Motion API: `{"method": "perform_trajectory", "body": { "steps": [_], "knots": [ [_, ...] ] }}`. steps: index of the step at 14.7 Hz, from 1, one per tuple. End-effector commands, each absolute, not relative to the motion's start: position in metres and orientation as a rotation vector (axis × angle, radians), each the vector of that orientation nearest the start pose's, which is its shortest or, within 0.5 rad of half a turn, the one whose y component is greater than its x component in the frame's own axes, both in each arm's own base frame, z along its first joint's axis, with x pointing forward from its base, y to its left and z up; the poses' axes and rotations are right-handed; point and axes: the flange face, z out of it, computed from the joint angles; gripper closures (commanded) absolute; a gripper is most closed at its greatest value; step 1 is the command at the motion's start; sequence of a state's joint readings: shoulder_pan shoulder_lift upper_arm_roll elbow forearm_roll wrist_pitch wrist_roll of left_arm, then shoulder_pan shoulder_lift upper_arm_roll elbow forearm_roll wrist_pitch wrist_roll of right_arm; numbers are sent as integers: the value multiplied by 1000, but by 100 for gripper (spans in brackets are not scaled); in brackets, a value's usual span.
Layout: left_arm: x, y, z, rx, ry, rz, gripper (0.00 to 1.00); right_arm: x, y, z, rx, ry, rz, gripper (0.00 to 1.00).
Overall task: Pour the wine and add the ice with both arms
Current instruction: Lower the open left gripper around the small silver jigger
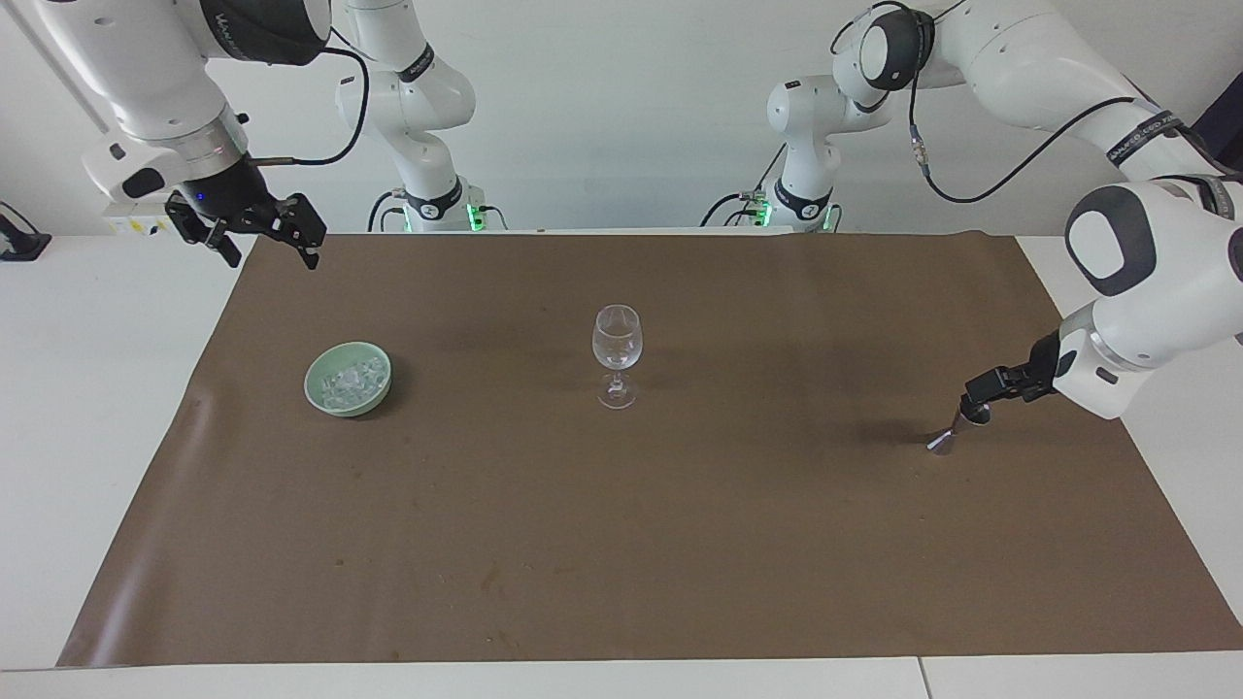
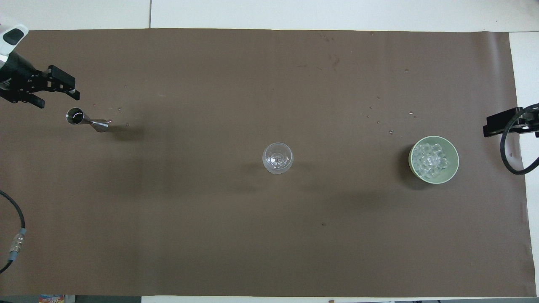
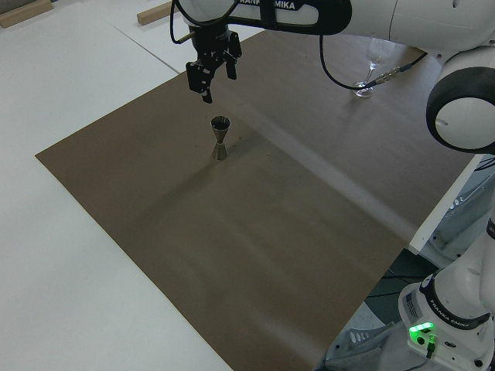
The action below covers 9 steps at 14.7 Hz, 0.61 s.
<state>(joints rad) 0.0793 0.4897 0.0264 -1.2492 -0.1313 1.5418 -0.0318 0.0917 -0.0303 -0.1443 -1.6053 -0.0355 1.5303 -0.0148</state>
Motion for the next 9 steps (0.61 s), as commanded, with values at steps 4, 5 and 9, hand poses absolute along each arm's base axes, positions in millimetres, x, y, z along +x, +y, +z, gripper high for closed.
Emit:
{"method": "perform_trajectory", "body": {
  "steps": [4, 5, 9],
  "knots": [
    [673, 96, 450, -3134, -1356, 492, 0, 534, -36, 622, -3149, 60, 79, 0],
    [674, 107, 446, -3063, -1531, 523, 0, 534, -37, 622, -3149, 63, 79, 0],
    [679, 152, 424, -2734, -2159, 617, 0, 534, -37, 622, -3150, 61, 79, 0]
  ]
}}
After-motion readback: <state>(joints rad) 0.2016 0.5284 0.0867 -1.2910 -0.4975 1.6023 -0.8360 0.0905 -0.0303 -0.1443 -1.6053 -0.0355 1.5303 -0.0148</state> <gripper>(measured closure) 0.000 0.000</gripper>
